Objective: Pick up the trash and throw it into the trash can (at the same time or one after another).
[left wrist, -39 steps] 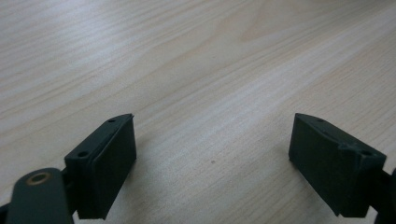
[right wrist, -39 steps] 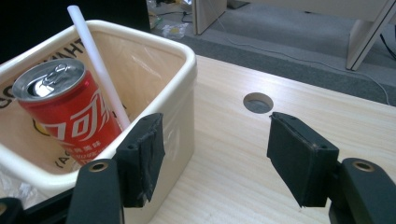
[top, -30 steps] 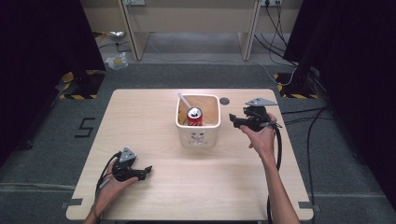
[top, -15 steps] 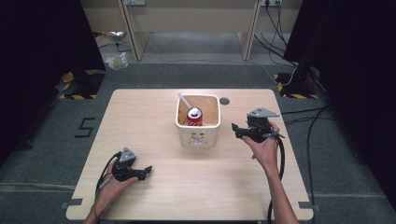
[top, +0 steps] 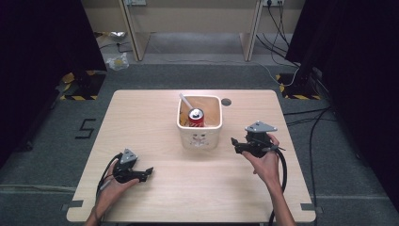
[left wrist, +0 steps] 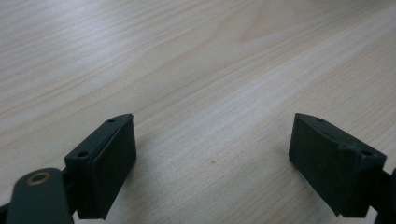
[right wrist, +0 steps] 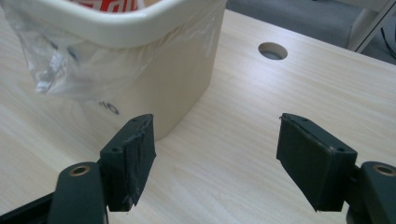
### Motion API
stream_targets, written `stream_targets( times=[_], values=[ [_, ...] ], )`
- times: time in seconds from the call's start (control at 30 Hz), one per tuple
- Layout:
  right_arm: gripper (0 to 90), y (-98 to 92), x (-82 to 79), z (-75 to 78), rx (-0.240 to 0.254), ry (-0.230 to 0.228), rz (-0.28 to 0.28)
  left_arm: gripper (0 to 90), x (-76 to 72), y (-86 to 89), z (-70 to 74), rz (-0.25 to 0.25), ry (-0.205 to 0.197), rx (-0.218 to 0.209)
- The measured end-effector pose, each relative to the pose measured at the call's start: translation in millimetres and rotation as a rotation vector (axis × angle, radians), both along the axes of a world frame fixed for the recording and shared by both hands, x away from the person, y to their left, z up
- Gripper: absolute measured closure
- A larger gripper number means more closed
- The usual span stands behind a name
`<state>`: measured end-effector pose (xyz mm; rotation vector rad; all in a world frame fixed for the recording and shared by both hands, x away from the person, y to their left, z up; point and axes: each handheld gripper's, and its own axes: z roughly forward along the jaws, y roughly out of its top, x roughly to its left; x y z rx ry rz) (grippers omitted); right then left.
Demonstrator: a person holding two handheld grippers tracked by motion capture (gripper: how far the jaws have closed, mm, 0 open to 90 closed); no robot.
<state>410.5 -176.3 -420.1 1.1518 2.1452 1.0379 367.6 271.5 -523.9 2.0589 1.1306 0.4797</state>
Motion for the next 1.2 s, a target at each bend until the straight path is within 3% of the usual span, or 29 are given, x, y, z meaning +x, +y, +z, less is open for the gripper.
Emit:
stream_targets(
  times=[0.4, 0.7, 1.2],
  values=[
    [28.3, -0.3, -14.8, -22.8, 0.015, 0.029, 0.004, 14.1, 0.0, 0.0, 0.0, 0.0, 0.0, 0.0],
    [28.3, -5.6, -25.2, -51.2, 0.017, 0.082, -0.006, 14.1, 0.0, 0.0, 0.0, 0.0, 0.0, 0.001],
    [28.3, -10.7, -37.0, -70.4, 0.015, 0.111, -0.012, 14.1, 0.0, 0.0, 0.0, 0.0, 0.0, 0.001]
  ],
)
